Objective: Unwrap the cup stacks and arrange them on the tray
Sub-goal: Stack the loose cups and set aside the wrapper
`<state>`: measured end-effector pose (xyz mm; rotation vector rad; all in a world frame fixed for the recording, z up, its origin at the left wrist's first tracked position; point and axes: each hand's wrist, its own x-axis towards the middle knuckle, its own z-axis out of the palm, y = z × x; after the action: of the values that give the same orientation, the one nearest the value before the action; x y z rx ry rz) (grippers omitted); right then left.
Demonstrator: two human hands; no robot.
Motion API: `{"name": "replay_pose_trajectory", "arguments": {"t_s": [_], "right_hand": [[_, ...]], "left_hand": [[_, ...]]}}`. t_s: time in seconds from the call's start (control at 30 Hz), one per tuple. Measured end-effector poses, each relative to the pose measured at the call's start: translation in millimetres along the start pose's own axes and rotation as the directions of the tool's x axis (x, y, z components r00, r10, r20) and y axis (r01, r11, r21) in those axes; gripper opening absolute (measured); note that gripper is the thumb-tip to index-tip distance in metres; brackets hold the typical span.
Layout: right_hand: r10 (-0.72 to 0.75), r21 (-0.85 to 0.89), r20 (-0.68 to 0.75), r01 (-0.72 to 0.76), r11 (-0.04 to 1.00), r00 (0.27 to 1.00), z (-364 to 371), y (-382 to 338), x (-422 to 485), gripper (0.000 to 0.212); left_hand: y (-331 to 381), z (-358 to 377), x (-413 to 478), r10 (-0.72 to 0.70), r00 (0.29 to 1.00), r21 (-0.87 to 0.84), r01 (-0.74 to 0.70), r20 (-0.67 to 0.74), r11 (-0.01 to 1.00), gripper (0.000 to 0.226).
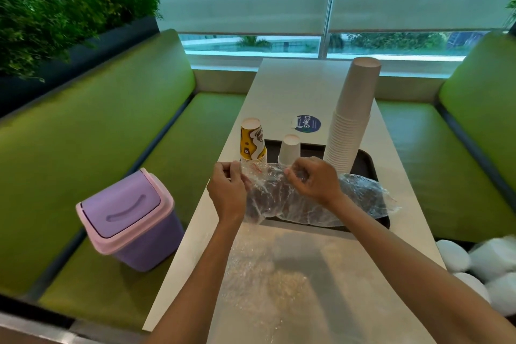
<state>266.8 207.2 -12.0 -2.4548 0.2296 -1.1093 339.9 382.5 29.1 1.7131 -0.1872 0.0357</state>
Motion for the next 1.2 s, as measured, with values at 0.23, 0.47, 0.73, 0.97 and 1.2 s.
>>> {"name": "replay_pose_trajectory", "arguments": {"t_s": [0.23,0.47,0.73,0.97,1.2], "right_hand": [[0.189,0.246,0.343,-0.282,0.927,0.920,-13,-29,35,0.025],[0.285,0.366,0.246,-0.361,0.858,0.926,-29,-26,43,0.017],[0.352,0.525,0.122,-0.361,0.771,0.928,-46,-14,39,0.010],[0.354,0.438,-0.028,-0.307,0.845,0.935,-53,-8,24,0.019],[0.299,0.272,-0.090,-0.266,0.925,0.950,-58,-7,9,0.020]], "left_hand": [[13,15,1,0.256,0.959,0.042,-0.262,0.121,0.964,0.012],[25,9,-6,0.033,0.983,-0.146,-0.006,0.179,0.989,0.036],[11,7,-29,0.021,0.940,-0.075,0.004,0.341,0.997,0.025],[16,11,-21,0.123,0.948,-0.053,-0.113,0.293,0.992,0.016],[20,5,-11,0.335,0.885,0.134,-0.393,0.324,0.909,0.014]]}}
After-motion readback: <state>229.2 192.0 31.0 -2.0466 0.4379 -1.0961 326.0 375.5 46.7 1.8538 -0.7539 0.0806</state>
